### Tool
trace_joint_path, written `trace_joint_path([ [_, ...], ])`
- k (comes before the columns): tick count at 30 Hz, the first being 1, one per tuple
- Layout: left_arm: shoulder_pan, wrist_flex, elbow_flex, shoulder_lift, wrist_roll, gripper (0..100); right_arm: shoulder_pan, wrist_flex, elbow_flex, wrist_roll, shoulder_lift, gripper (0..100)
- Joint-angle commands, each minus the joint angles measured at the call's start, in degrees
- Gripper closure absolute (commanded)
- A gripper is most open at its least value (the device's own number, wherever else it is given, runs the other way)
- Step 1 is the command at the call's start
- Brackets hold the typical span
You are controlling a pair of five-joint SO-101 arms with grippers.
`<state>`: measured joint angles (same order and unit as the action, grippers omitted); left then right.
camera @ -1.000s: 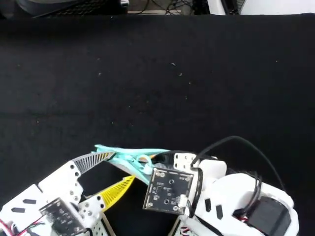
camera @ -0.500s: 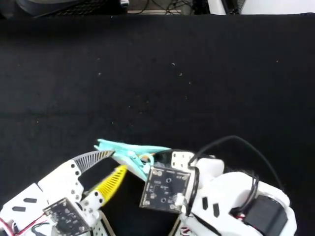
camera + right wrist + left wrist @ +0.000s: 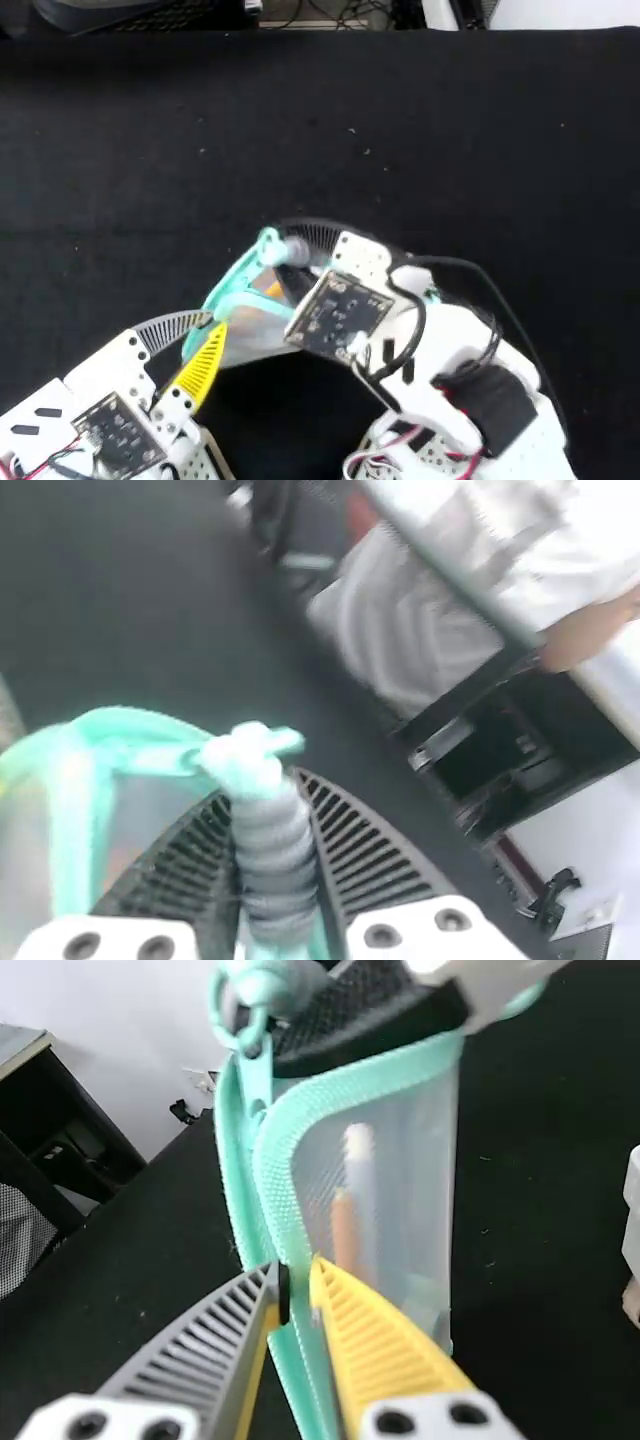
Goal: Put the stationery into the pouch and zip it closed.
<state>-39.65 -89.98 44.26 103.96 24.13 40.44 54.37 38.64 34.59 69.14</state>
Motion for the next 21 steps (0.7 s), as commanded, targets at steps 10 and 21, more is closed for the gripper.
trace_joint_path([
  [10, -2.8, 0.3, -0.5, 0.0, -5.2, 83, 0.2, -0.7, 2.5, -6.1, -0.2, 98.6],
  [21, 11.3, 0.2, -11.8, 0.0, -3.7, 81, 0.3, 1.1, 2.5, -6.0, -0.2, 98.6],
])
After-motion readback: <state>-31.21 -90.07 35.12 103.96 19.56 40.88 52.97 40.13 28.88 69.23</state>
